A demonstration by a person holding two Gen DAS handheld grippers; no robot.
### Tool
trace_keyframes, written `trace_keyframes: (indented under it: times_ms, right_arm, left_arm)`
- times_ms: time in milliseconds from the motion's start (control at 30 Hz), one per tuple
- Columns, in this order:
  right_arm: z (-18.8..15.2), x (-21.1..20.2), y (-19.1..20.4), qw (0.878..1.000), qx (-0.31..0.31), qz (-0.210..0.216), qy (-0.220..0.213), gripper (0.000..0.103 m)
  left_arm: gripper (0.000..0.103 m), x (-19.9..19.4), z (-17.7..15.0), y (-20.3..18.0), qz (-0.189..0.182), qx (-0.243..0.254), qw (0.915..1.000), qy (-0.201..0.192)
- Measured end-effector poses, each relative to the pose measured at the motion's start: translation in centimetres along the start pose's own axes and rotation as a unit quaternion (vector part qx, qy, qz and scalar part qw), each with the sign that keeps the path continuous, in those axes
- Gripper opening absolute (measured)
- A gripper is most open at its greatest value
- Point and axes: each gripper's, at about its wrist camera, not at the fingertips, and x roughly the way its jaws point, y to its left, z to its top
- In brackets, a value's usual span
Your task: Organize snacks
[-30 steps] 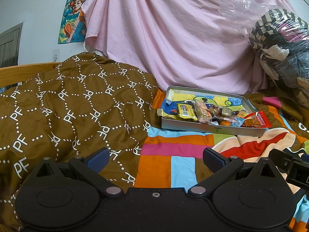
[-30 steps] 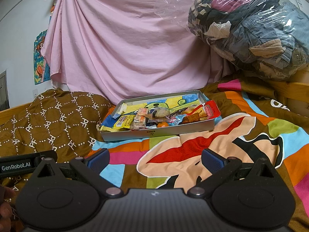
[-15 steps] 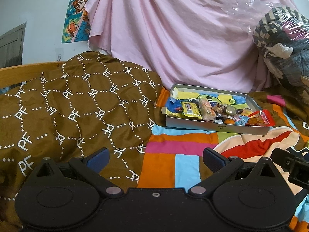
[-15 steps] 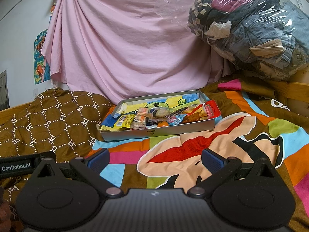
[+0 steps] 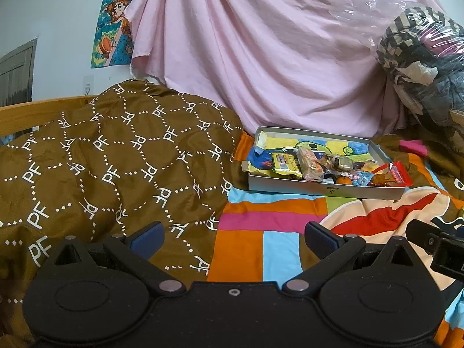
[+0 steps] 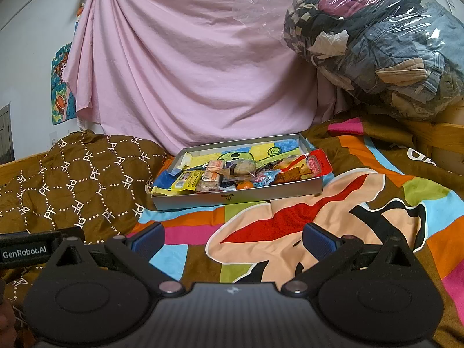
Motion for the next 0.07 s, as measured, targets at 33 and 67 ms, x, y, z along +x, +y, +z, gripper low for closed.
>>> trace_keyframes:
  times_ms: [33, 67]
  right_arm:
    - [-0.05, -0.03, 0.03, 1.0, 0.0, 0.0, 0.0, 0.103]
    - [-0.05, -0.03, 0.03, 1.0, 0.0, 0.0, 0.0, 0.103]
  left_arm:
    - [0.102, 0.04, 0.01, 0.02, 0.0, 0.0, 1.0, 0.001]
    - [0.102, 0.06, 0.02, 0.01, -0.001, 0.0, 1.0, 0.002]
